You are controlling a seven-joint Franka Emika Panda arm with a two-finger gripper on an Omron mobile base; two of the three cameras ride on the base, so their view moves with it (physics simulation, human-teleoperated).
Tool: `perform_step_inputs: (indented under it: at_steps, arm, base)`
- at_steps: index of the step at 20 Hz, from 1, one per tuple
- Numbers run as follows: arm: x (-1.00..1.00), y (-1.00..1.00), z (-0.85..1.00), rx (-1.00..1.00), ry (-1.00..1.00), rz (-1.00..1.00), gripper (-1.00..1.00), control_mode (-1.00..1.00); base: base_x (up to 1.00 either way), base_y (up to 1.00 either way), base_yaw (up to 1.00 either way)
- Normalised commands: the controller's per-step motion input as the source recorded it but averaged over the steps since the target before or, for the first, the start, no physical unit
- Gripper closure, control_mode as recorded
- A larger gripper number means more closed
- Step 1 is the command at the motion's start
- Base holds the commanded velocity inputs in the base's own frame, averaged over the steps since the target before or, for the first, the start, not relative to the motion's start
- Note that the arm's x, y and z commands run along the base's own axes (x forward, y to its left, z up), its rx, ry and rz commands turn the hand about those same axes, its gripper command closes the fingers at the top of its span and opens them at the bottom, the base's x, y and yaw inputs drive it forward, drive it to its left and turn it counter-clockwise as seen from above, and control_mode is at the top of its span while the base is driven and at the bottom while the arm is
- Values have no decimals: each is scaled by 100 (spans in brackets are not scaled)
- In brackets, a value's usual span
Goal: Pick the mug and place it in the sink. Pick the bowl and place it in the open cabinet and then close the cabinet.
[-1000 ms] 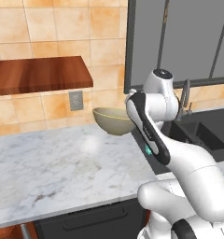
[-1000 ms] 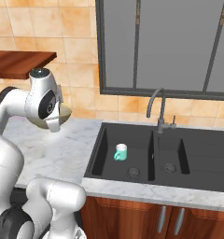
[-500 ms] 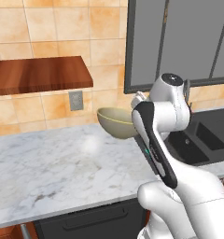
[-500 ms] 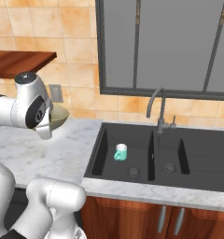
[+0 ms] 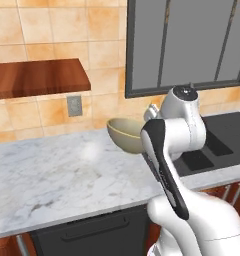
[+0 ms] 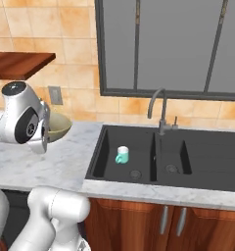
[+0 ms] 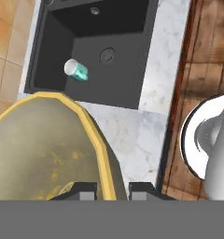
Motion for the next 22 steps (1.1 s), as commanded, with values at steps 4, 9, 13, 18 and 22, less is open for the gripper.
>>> perform_step_inputs:
  at_steps: [4,9,13,18,22]
  arm:
    - [0,0,0,0,0,0,100,100]
    - [0,0,0,0,0,0,100,100]
    - [0,0,0,0,0,0,100,100]
    - [0,0,0,0,0,0,100,100]
    - [0,0,0,0,0,0,100,100]
  base:
    - [-49,-81,-15]
    - [-45,-92,-22]
    - [-28,-92,-38]
    - [-12,-93,-56]
    - [0,-51,-81]
